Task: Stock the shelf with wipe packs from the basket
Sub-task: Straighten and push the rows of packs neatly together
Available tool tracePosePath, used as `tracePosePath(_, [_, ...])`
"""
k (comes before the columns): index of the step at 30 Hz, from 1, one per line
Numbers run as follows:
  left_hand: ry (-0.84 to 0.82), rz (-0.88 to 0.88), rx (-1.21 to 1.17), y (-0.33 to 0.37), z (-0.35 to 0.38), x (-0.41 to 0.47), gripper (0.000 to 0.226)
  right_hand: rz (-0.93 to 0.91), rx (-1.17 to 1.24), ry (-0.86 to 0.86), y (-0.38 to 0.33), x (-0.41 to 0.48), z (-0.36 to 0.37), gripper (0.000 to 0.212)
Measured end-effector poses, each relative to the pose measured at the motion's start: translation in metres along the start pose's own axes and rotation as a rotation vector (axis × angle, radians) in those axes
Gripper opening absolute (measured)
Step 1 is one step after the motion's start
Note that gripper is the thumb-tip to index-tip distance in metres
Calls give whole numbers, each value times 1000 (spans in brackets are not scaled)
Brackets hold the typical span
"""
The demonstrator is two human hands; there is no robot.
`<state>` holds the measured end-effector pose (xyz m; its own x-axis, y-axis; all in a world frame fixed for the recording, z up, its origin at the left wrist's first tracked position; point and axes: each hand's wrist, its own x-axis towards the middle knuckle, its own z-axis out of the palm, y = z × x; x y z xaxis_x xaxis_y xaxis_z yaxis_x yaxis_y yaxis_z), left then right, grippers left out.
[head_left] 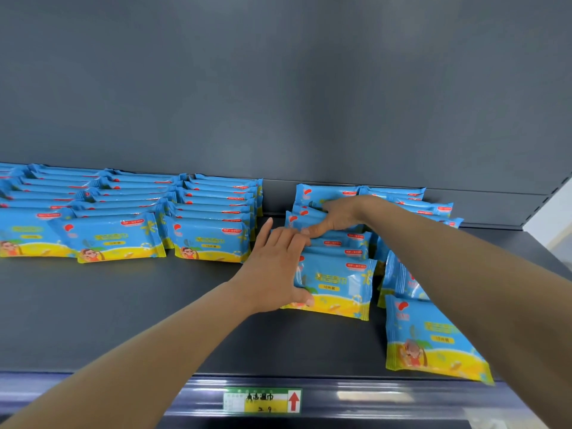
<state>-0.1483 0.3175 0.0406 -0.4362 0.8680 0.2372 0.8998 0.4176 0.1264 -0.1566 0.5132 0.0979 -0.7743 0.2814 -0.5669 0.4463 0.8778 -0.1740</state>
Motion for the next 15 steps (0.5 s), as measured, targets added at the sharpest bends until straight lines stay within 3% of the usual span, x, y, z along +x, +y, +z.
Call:
tracePosePath(8, [13,-11,26,2,0,-3,90,-15,29,23,1,-1,-1,79])
tracePosePath(15, [126,-44,165,1,0,6,81,-193,31,213,3,-19,-14,60])
